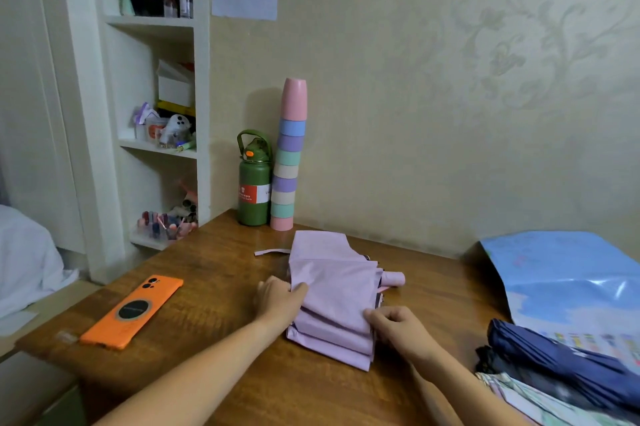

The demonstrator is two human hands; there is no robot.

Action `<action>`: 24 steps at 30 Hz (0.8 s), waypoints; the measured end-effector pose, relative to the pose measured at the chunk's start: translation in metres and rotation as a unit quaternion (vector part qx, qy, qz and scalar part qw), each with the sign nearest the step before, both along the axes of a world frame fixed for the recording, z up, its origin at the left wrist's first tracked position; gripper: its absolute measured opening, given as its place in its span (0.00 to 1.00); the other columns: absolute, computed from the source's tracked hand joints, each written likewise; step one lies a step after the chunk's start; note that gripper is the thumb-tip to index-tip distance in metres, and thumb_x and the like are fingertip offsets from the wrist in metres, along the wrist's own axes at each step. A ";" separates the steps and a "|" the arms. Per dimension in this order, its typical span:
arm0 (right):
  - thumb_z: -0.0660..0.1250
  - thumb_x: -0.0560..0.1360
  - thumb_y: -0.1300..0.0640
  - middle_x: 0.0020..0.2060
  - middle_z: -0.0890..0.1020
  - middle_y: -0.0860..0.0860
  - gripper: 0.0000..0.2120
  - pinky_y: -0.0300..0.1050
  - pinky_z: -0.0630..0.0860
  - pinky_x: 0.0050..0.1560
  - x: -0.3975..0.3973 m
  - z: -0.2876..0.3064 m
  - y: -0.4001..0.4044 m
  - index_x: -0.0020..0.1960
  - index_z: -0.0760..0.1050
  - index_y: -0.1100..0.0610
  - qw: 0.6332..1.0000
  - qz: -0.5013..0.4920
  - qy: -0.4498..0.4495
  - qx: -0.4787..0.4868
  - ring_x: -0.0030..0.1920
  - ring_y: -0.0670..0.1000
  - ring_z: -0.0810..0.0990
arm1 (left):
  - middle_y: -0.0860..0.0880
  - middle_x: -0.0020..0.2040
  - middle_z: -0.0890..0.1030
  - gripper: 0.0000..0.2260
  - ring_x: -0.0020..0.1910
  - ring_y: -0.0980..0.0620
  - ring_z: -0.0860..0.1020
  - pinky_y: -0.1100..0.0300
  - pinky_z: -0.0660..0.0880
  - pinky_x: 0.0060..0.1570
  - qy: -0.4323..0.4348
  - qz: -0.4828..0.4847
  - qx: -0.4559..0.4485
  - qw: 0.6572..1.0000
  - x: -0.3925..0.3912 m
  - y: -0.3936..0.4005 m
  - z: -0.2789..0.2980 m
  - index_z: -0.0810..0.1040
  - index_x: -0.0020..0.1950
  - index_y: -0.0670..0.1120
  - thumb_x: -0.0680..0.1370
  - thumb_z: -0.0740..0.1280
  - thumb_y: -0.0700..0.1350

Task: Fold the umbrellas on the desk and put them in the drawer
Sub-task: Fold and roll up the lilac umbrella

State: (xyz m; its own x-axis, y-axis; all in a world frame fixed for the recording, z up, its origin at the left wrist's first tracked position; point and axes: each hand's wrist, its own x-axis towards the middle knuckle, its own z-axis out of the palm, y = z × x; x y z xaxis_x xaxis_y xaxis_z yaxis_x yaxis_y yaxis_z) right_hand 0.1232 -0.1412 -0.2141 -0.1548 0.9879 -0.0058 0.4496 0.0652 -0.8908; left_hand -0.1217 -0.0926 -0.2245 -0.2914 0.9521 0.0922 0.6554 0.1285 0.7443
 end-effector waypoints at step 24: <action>0.59 0.71 0.51 0.40 0.79 0.51 0.10 0.51 0.75 0.44 -0.043 -0.012 0.027 0.43 0.78 0.53 0.921 0.115 -0.312 0.201 0.41 0.50 0.76 | 0.52 0.85 0.48 0.26 0.83 0.54 0.43 0.56 0.41 0.81 0.318 -0.272 0.128 0.899 0.019 0.009 0.014 0.53 0.84 0.53 0.86 0.53 0.44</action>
